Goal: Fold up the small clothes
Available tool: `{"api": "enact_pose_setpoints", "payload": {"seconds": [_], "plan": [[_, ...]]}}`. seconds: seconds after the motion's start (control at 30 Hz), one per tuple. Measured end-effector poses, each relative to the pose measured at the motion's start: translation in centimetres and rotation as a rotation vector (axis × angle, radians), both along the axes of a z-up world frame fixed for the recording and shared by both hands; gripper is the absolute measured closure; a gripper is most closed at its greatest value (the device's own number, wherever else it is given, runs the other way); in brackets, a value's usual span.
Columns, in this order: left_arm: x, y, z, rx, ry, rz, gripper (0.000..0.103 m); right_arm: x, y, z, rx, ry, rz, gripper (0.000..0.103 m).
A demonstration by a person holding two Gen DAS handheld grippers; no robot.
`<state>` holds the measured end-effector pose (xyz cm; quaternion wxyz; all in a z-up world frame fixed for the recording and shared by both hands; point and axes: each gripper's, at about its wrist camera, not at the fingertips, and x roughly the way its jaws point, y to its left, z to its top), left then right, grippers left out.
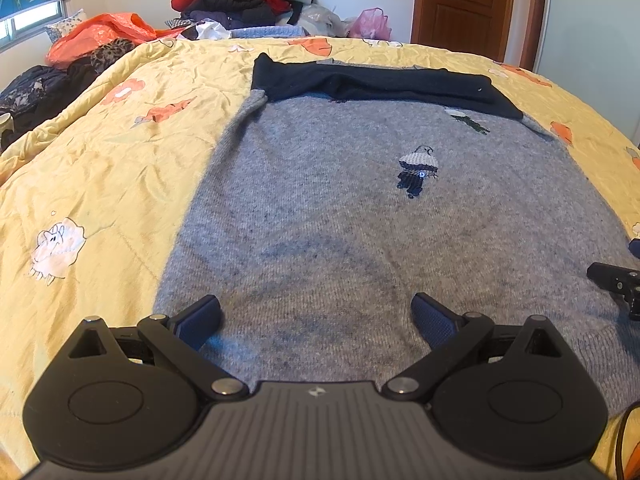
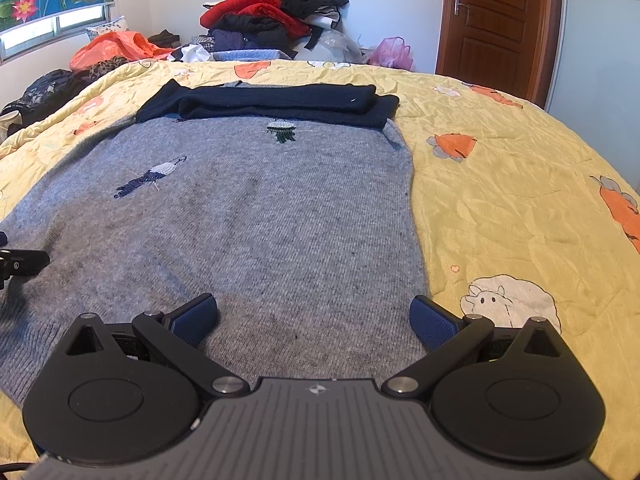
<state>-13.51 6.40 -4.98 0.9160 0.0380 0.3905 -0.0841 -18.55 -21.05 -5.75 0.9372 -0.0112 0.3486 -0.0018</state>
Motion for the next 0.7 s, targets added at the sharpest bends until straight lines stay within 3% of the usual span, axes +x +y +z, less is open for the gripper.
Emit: {"api": "enact_pose_setpoints", "payload": {"seconds": [0.7], "plan": [[-4.4,2.7,0.2,0.016,-0.017,-0.036,0.001,-4.7,-0.9,0.5,-0.011,0.015,0.059,0.000]]}}
